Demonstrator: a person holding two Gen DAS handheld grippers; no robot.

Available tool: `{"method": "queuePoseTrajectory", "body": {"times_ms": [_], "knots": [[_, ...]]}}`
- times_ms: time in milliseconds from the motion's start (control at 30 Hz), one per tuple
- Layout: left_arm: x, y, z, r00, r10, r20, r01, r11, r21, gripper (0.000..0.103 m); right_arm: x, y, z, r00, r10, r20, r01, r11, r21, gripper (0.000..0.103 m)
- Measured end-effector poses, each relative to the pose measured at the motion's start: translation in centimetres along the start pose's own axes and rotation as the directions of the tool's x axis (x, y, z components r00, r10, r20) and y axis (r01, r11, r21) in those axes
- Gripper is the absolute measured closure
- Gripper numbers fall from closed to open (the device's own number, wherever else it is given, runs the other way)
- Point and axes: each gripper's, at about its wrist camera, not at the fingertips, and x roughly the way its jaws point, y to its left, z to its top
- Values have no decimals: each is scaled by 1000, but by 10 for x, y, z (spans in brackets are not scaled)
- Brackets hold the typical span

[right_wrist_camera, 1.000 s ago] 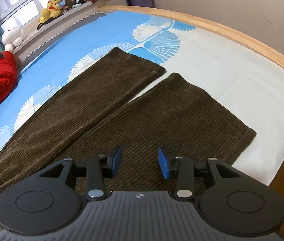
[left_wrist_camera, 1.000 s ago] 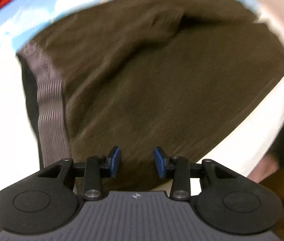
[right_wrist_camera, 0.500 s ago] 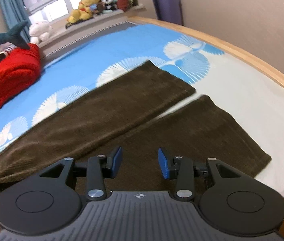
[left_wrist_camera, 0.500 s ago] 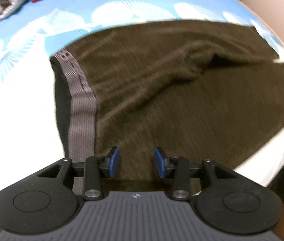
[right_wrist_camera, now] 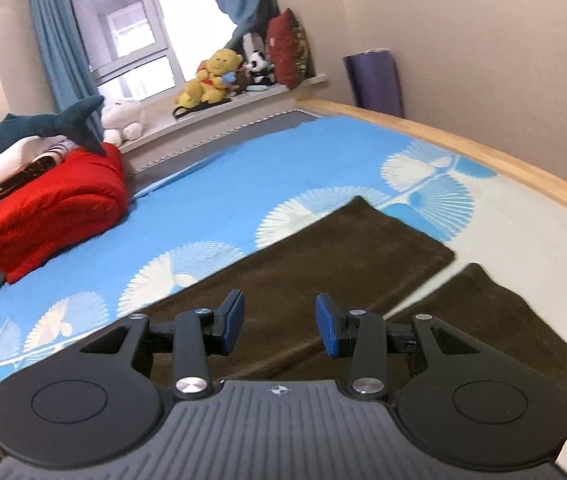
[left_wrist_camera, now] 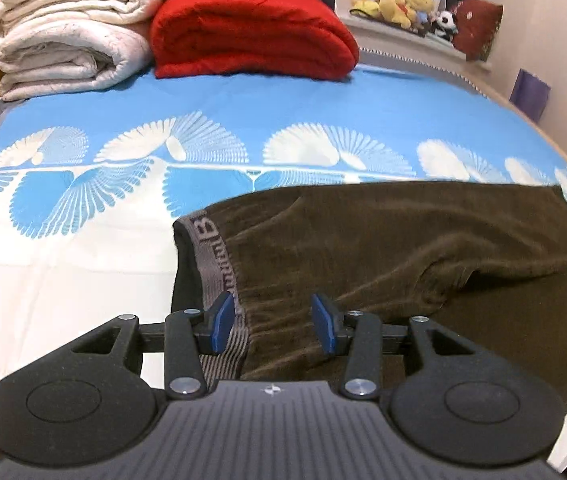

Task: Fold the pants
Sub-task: 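Grasp the waistband with the left tool and fold it toward the leg hems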

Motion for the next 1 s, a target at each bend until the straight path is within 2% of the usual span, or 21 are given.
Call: {"method": "queuePoseTrajectory", "body": {"times_ms": [133, 300, 367, 433, 533, 600, 700, 800, 833, 867, 900, 933, 1000], "knots": [[6, -5, 11, 1000, -20, -12, 19, 1000, -14, 57, 9, 21, 4, 998, 54, -11, -54, 998, -7, 63], [12, -11, 20, 1000, 18, -18, -18, 1000, 6, 83, 21, 55, 4, 996, 85, -32, -88, 992, -94, 70], [13, -13, 24, 1000, 14, -10, -14, 1000, 2, 98, 25, 68, 3, 995, 94, -42, -99, 984, -147, 74], [16, -15, 30, 1000, -9, -13, 9, 1000, -2, 103, 27, 81, 1, 993, 105, -46, -112, 973, -203, 82], [25, -19, 44, 998, -53, -20, 54, 998, 42, 103, 29, 96, -1, 993, 109, -50, -118, 954, -276, 99], [38, -23, 53, 998, -66, -25, 67, 995, 72, 103, 30, 103, -2, 994, 97, -47, -107, 942, -320, 103], [70, -23, 71, 998, -56, -34, 59, 994, 96, 103, 38, 102, -3, 994, 77, -75, -99, 932, -348, 103], [105, -19, 87, 999, -35, -24, 37, 996, 82, 96, 41, 95, 0, 989, 103, -110, -132, 943, -304, 103], [116, -17, 91, 1000, -8, -20, 9, 997, 82, 82, 42, 93, 1, 988, 103, -116, -134, 943, -306, 102], [129, -14, 95, 1000, 24, -20, -23, 996, 82, 58, 41, 93, 0, 989, 97, -112, -128, 940, -316, 102], [145, -10, 98, 998, 61, -29, -58, 995, 78, 48, 41, 94, -1, 991, 86, -107, -118, 933, -341, 102], [159, -6, 100, 996, 77, -44, -74, 994, 75, 41, 42, 95, -3, 992, 76, -105, -110, 924, -366, 102], [185, 1, 102, 991, 114, -74, -108, 991, 77, 41, 42, 97, -6, 992, 68, -103, -105, 905, -412, 102]]}}
